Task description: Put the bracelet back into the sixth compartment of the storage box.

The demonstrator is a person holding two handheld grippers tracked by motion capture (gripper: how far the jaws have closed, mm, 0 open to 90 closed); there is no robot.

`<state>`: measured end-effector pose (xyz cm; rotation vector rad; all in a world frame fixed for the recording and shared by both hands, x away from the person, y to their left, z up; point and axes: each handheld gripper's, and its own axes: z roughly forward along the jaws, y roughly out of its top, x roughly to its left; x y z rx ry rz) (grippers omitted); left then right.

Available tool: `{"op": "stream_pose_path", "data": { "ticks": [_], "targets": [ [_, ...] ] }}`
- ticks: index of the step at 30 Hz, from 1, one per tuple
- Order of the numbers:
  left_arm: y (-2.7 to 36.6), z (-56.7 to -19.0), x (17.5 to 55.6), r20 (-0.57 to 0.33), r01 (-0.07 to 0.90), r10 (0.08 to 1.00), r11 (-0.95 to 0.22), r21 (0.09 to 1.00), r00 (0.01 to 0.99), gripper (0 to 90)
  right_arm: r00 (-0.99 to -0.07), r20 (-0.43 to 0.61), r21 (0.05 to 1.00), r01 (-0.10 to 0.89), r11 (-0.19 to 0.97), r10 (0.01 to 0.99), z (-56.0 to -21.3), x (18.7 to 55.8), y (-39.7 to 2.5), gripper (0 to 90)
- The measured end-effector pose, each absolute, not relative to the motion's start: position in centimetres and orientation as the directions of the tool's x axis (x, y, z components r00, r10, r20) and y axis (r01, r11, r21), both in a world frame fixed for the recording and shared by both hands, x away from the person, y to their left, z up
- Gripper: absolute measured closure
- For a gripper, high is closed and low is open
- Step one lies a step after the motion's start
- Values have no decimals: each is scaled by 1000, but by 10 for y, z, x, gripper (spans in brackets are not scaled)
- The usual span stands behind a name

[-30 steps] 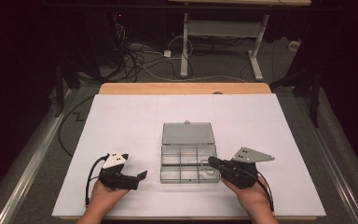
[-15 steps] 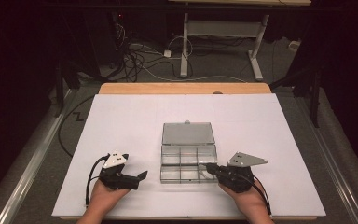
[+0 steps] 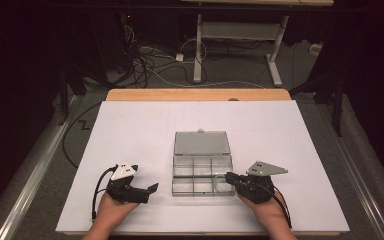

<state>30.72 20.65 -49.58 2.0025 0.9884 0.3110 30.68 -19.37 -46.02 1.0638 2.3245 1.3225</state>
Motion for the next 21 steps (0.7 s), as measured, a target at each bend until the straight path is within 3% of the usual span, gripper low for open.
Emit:
{"op": "stream_pose_path", "data": {
  "ticks": [12,21],
  "targets": [
    [207,-496,307,-144,530,742,-315,787,655,0,-669,133,855,450,257,731,-447,307,-211,710],
    [207,-496,308,-150,532,740,-312,787,656,0,-618,136,846,480,234,774,-456,313,-232,627]
  ]
}}
